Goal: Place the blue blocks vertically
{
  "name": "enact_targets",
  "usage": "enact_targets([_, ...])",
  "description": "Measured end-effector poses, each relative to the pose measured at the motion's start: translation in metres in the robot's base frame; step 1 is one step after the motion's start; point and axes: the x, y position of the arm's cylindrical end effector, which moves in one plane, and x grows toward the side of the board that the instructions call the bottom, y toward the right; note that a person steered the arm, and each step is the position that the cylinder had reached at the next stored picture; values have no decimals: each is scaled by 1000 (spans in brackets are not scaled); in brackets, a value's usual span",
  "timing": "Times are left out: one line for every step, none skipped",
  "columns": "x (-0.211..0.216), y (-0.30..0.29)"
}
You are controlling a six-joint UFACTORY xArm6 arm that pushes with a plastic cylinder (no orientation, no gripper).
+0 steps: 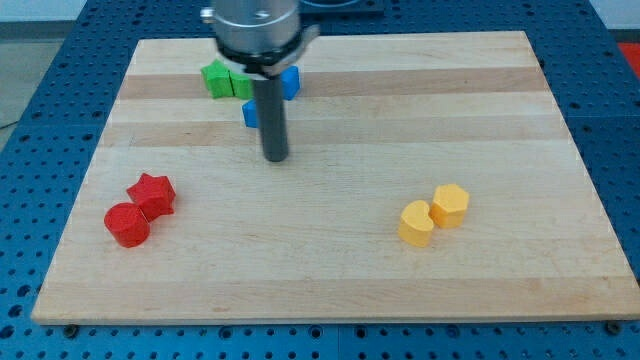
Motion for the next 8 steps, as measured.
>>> enact_targets([-29,-27])
enact_targets([-60,-29])
enact_targets([-79,-29])
enact_targets([-79,-29])
enact_targets([-71,-26])
enact_targets([-67,-15])
enact_targets([-81,-8])
enact_targets([-78,-8])
